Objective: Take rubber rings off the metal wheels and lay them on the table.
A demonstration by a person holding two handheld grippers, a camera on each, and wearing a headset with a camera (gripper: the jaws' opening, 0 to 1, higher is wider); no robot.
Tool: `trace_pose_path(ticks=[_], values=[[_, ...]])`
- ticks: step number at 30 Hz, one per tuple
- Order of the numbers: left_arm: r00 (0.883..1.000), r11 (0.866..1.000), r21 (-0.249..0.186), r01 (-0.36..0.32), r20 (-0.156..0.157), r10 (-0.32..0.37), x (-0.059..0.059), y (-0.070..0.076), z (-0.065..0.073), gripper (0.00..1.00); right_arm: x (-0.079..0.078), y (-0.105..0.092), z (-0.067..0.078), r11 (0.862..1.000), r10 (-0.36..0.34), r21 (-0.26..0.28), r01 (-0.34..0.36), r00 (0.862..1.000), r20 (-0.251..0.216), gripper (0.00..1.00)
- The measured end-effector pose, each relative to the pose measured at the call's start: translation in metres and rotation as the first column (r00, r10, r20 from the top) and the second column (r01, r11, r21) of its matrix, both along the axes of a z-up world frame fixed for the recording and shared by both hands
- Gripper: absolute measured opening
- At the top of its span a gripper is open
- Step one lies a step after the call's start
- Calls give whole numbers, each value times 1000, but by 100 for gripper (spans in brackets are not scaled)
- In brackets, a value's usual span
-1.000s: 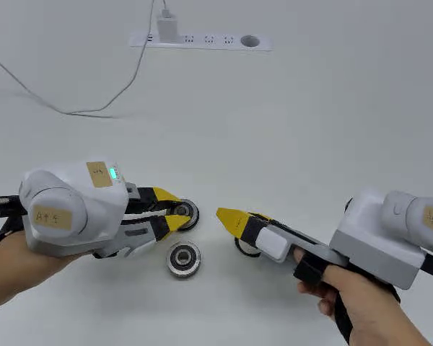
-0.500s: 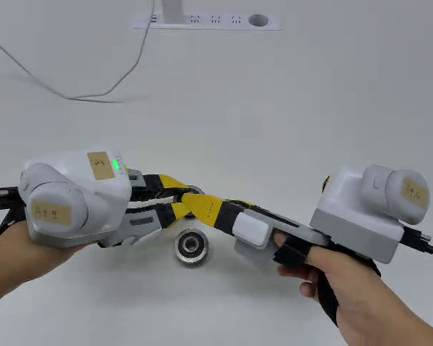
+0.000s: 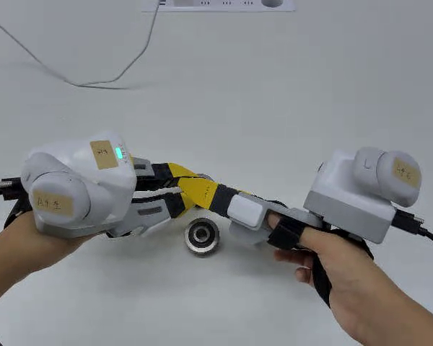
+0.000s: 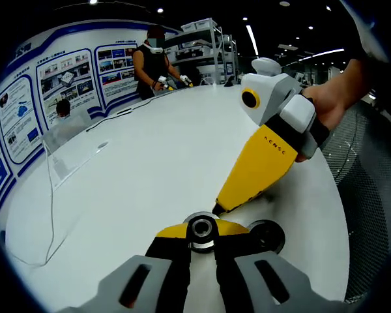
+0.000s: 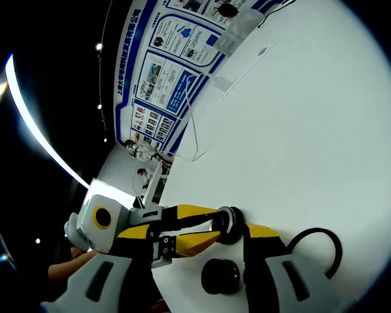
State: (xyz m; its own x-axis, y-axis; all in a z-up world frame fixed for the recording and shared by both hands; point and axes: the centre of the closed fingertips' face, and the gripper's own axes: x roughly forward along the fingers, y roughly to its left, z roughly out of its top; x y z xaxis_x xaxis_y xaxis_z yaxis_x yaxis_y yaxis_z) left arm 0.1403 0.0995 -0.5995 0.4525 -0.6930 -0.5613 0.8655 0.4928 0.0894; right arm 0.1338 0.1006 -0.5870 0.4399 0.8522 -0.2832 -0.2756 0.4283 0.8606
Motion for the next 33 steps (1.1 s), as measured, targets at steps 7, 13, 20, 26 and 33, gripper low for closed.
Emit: trace_pose_path(ticks=[7, 13, 20, 26, 33], values=[[1000, 1000, -11, -3, -3, 3, 1, 0, -1, 13, 0, 1, 2, 1000, 1, 23, -1, 1000, -4, 55], [1000, 1000, -10, -4, -3, 4, 1, 0, -1, 13, -2, 3, 1, 1000, 10, 8, -10, 1000, -2, 55], [1000, 1000, -5, -2, -2, 2, 0, 0, -1, 13, -3, 5, 0, 998, 36, -44, -34, 999, 33, 54], [1000, 1000, -5, -3, -5, 3, 0, 0, -1, 13, -4, 8, 0, 995, 53, -89, -49, 997, 48, 55], [1000, 1000, -2, 3, -5, -3, 0, 0, -1, 13, -4, 10, 2, 995, 43, -95, -40, 999, 32, 59]])
